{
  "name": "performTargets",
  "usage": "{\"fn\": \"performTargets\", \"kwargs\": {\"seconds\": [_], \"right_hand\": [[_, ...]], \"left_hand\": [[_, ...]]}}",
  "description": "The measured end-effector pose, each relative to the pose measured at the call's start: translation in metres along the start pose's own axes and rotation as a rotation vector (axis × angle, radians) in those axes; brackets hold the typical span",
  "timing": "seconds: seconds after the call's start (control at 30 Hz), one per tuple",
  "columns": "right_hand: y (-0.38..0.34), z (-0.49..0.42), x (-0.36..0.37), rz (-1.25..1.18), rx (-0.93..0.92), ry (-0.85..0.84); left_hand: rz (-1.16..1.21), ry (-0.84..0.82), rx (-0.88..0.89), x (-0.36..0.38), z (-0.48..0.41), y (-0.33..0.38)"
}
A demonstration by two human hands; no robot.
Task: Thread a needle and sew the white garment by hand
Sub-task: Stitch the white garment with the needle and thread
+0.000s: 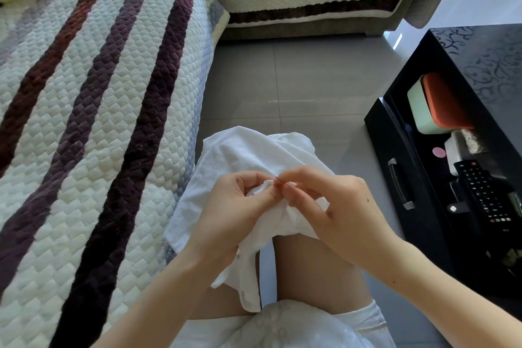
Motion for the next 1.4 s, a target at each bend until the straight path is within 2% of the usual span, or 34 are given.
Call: {"fn": "performTargets", "kwargs": {"seconds": [0.07, 0.17, 0.27, 0.43, 0.53, 0.77, 0.93, 1.03, 1.1, 1.17, 1.2, 1.3, 1.37, 1.4], "right_hand": [[-0.001, -0.001, -0.004, 0.033, -0.044, 0.129], [-0.007, -0.004, -0.013, 0.242, -0.175, 0.280], [-0.008, -0.006, -0.006, 0.210, -0.262, 0.189], [-0.001, 0.000, 0.000, -0.013, -0.195, 0.088], [-0.001, -0.001, -0.001, -0.056, -0.233, 0.102], [-0.010, -0.004, -0.012, 0.027, -0.331, 0.215], [-0.037, -0.013, -0.030, -0.392, -0.125, 0.184], [-0.029, -0.032, -0.041, -0.873, 0.230, 0.104], [0.010, -0.044, -0.044, -1.045, 0.535, 0.081], [0.073, -0.056, -0.053, -0.960, 0.709, 0.135], [0.113, -0.060, -0.063, -0.819, 0.753, 0.213], [0.225, -0.051, -0.121, -0.134, 0.837, 0.535], [0.261, -0.030, -0.154, 0.314, 0.932, 0.598], [0.265, -0.024, -0.161, 0.457, 0.956, 0.589]], "left_hand": [[0.000, 0.006, 0.011, -0.001, 0.001, 0.000], [-0.019, 0.020, 0.030, -0.004, 0.001, 0.000], [-0.010, 0.014, 0.025, -0.003, 0.002, -0.001], [0.053, -0.002, -0.013, -0.002, 0.000, -0.002], [0.064, -0.018, -0.016, -0.001, 0.000, -0.003], [0.108, -0.087, -0.036, 0.000, 0.000, -0.001], [0.034, -0.018, -0.084, -0.002, -0.003, -0.013], [0.038, -0.049, -0.131, -0.005, -0.003, -0.017], [0.036, -0.065, -0.136, -0.008, -0.002, -0.016], [0.029, -0.076, -0.129, -0.012, -0.003, -0.012], [0.023, -0.077, -0.127, -0.014, -0.003, -0.011], [0.023, -0.071, -0.126, -0.023, -0.004, -0.008], [0.019, -0.069, -0.123, -0.026, -0.003, -0.008], [0.013, -0.068, -0.117, -0.027, -0.003, -0.008]]}}
Point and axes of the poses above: each hand's wrist, its own z-axis away from the middle knuckle, its own x-axis out of the palm, y = z × x, the point moved 6 cm from there along -z, towards the middle knuckle, and after that the axes turned 10 degrees about y, right-handed, at the moved point
